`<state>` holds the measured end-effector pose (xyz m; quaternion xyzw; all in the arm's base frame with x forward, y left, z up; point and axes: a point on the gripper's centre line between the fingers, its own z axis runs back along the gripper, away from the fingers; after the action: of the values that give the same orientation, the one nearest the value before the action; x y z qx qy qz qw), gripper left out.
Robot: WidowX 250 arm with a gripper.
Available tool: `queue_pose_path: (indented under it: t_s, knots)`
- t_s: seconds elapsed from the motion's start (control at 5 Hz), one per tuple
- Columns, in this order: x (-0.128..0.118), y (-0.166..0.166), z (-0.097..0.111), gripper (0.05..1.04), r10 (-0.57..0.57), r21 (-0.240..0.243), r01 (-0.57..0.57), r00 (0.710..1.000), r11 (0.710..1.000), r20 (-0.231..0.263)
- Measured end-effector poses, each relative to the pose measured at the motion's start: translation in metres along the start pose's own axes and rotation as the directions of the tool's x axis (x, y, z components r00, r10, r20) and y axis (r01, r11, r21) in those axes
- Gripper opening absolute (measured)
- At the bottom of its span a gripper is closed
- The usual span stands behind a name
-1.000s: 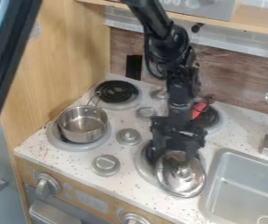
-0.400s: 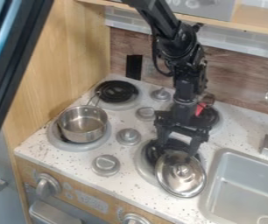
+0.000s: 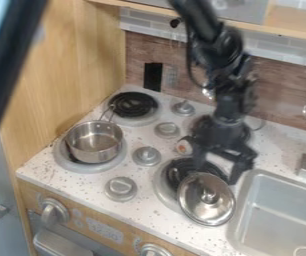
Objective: Move the pot lid to the center of the stove
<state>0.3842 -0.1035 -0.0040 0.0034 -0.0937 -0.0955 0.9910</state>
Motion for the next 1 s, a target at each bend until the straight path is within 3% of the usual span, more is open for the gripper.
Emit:
queue_pose_path:
  t_s: [0.2, 0.6, 1.0]
  knots:
    - [-0.008, 0.000, 0.003, 0.998, -0.006, 0.022, 0.006, 1.000, 1.000, 0.005]
    - [-0.010, -0.011, 0.002, 0.998, -0.039, 0.022, 0.039, 0.999, 0.999, 0.003]
    - [-0.031, -0.019, -0.021, 0.998, -0.068, 0.050, 0.072, 0.995, 0.996, -0.078]
